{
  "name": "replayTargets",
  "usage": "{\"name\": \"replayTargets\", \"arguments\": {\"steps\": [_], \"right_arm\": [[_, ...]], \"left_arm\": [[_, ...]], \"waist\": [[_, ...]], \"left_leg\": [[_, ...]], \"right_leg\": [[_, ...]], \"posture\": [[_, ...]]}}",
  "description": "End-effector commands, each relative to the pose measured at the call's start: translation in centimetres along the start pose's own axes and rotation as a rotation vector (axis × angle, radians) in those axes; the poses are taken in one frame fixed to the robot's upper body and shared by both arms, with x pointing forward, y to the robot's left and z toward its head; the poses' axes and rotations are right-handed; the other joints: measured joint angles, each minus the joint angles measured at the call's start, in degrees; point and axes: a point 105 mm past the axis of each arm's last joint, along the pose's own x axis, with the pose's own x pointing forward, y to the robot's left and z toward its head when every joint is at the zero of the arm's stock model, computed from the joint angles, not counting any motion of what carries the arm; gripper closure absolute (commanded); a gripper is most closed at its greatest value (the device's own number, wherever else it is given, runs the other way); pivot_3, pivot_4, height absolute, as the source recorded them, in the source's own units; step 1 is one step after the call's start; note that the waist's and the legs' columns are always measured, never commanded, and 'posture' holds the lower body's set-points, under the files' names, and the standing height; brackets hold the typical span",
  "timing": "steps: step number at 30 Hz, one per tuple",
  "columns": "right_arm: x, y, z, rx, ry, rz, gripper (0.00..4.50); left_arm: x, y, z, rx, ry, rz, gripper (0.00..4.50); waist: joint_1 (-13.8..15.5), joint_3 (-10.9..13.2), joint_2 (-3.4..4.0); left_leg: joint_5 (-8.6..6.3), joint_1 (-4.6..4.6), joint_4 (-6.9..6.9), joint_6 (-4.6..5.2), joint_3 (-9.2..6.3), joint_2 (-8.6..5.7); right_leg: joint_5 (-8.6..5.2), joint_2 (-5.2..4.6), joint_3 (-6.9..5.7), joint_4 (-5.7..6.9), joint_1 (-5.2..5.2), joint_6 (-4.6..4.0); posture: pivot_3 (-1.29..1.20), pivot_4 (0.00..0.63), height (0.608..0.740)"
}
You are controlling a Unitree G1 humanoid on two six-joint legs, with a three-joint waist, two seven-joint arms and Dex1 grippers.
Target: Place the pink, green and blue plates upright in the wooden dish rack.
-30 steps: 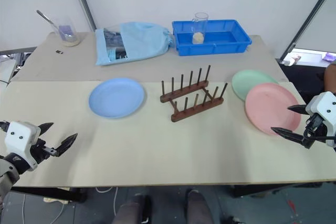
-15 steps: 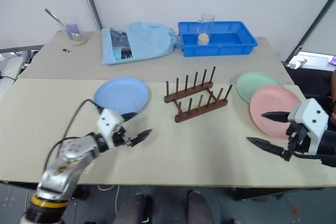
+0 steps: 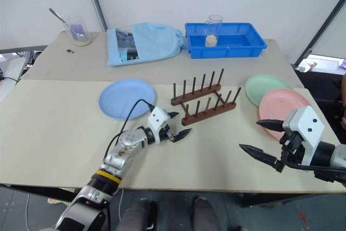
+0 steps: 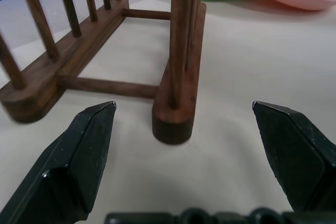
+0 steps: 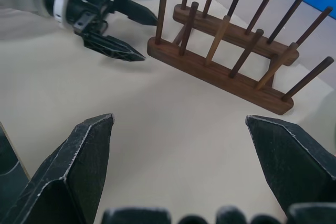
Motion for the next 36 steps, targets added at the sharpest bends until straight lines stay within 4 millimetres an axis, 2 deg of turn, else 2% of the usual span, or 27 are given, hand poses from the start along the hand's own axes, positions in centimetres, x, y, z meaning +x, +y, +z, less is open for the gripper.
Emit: {"name": "replayTargets", "arguments": {"steps": [1, 2, 5, 7, 10, 11, 12, 17, 21, 24, 31, 36], "right_arm": [[-0.4, 0.1, 0.7, -0.029, -0.023, -0.027, 0.04], [-0.5, 0.1, 0.7, -0.026, -0.025, -0.03, 0.04], [-0.6, 0.3, 0.6, -0.022, -0.026, -0.036, 0.0], [-0.6, 0.4, 0.5, -0.022, -0.026, -0.042, 0.0], [-0.7, 0.4, 0.3, -0.022, -0.022, -0.05, 0.0], [-0.7, 0.4, 0.2, -0.023, -0.021, -0.053, 0.0], [-0.7, 0.4, 0.2, -0.025, -0.021, -0.055, 0.0], [-1.0, 0.6, -0.1, -0.029, 0.002, -0.05, 0.0], [-2.0, 1.1, -0.9, -0.024, 0.062, -0.014, 0.0], [-2.5, 1.6, -1.3, -0.013, 0.091, 0.01, 0.0], [-2.8, 2.8, -2.3, 0.002, 0.127, 0.016, 0.0], [-2.7, 3.1, -2.5, 0.01, 0.136, 0.003, 0.0]], "left_arm": [[1.2, 0.3, 0.4, 0.039, -0.011, 0.009, 0.0], [1.5, 0.4, 0.3, 0.042, -0.008, 0.011, 0.0], [2.0, 0.4, 0.1, 0.048, -0.005, 0.013, 0.73], [2.2, 0.2, 0.0, 0.046, -0.006, 0.004, 1.59], [2.2, -0.4, -0.2, 0.049, -0.01, -0.025, 3.11], [2.2, -0.5, -0.3, 0.048, -0.009, -0.034, 3.48], [2.0, -0.6, -0.4, 0.046, -0.009, -0.04, 3.63], [0.7, -1.0, 0.0, 0.071, -0.035, -0.128, 3.63], [-1.3, -3.1, 0.8, 0.137, -0.055, -0.357, 3.63], [-2.0, -3.7, 0.9, 0.183, -0.038, -0.459, 3.63], [-0.8, -3.5, 0.7, 0.229, -0.006, -0.543, 3.63], [0.6, -2.6, 1.1, 0.241, -0.006, -0.515, 3.63]], "waist": [[0.1, 0.0, 0.0], [0.2, 0.0, 0.0], [0.4, 0.0, 0.0], [0.4, 0.0, 0.0], [0.5, 0.0, 0.01], [0.5, 0.0, 0.01], [0.5, 0.0, 0.01], [0.4, 0.0, 0.03], [0.3, 0.0, 0.06], [0.4, 0.0, 0.06], [1.2, 0.0, 0.05], [1.2, 0.0, 0.05]], "left_leg": [[0.01, -0.01, 0.0, 0.02, -0.02, -0.01], [0.02, -0.03, 0.0, 0.03, -0.05, -0.03], [0.02, -0.04, 0.02, 0.04, -0.08, -0.05], [0.01, -0.03, 0.02, 0.02, -0.07, -0.05], [0.0, -0.04, 0.02, -0.01, -0.08, -0.05], [-0.01, -0.04, 0.02, -0.02, -0.07, -0.05], [0.0, -0.06, 0.03, -0.01, -0.09, -0.06], [0.0, -0.03, 0.01, -0.01, -0.1, -0.05], [-0.02, -0.05, -0.03, 0.03, -0.1, -0.01], [-0.01, -0.06, -0.03, 0.05, -0.11, 0.0], [-0.12, -0.1, 0.15, -0.14, -0.09, -0.03], [-0.06, -0.15, 0.14, -0.04, -0.11, -0.08]], "right_leg": [[0.0, 0.0, 0.0, 0.0, 0.0, 0.0], [0.01, 0.0, 0.0, 0.0, 0.0, 0.01], [0.01, -0.01, 0.0, 0.0, 0.01, 0.02], [0.01, -0.02, 0.0, 0.0, 0.01, 0.02], [0.01, -0.02, -0.01, 0.0, 0.02, 0.02], [0.01, -0.02, -0.01, -0.01, 0.02, 0.02], [0.02, -0.04, -0.01, 0.0, 0.02, 0.03], [0.02, -0.01, -0.02, 0.0, 0.02, 0.03], [0.01, 0.02, -0.02, 0.02, -0.03, 0.02], [0.01, 0.02, -0.03, 0.03, -0.04, 0.01], [0.01, -0.04, -0.03, -0.07, 0.04, 0.02], [0.01, -0.05, -0.03, -0.08, 0.04, 0.03]], "posture": [[0.0, 0.15, 0.72], [0.0, 0.15, 0.72], [0.0, 0.15, 0.72], [0.0, 0.15, 0.72], [0.0, 0.15, 0.72], [0.0, 0.15, 0.72], [0.0, 0.15, 0.72], [0.0, 0.15, 0.72], [0.0, 0.15, 0.72], [0.0, 0.15, 0.72], [0.0, 0.15, 0.72], [0.0, 0.15, 0.72]]}}
